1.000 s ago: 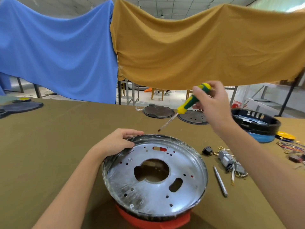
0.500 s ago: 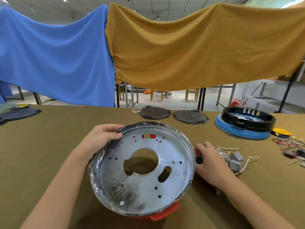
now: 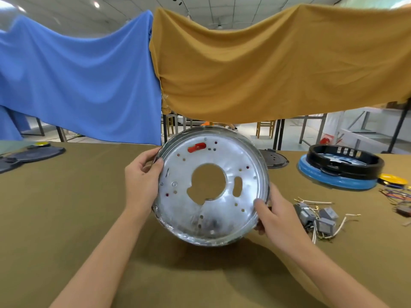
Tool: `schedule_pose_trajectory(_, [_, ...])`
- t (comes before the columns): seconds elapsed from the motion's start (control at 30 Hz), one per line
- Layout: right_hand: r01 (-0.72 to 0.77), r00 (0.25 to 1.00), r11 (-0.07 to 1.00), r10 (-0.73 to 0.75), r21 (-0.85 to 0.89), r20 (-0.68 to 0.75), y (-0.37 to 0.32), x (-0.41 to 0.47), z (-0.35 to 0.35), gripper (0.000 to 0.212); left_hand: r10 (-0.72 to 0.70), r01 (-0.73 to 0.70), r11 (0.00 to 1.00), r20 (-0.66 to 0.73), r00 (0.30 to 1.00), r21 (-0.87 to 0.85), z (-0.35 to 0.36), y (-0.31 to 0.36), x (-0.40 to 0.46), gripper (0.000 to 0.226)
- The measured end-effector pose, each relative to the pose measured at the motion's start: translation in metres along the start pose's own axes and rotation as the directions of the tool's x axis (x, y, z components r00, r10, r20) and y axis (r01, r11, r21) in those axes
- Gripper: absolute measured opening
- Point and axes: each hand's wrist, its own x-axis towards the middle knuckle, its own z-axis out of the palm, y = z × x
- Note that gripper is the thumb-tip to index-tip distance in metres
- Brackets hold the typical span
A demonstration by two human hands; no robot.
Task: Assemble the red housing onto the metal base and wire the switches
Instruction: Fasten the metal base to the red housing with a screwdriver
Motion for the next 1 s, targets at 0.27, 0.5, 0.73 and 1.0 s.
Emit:
schedule_pose_trajectory(0.27, [0.223, 0.915, 0.916, -0.315, -0.334, -0.253, 0.007, 0.008, -0.006, 0.051, 0.183, -0.187, 0.950, 0.039, 0.982, 0.248, -0.003, -0.006, -0.002, 0.012])
schedule_pose_trajectory(0.5, [0.353, 0.823, 0.753, -0.532, -0.556, -0.198, 0.004, 0.004, -0.007, 0.061, 0.405, -0.400, 0.690, 0.136, 0.904, 0.604, -0.009, -0.010, 0.000, 0.015])
schedule_pose_trajectory(0.73, [0.313, 0.895, 0.858, -0.410, -0.407, -0.176, 0.014, 0.005, -0.008, 0.084, 0.134, -0.184, 0.922, 0.164, 0.977, 0.339, -0.014, -0.025, 0.006, 0.018])
schedule_pose_trajectory(1.0, [0.183, 0.976, 0.952, -0.205, -0.244, -0.067, 0.024, 0.008, -0.016, 0.098, -0.354, 0.528, 0.813, 0.512, 0.783, -0.245, -0.028, -0.043, 0.012, 0.018])
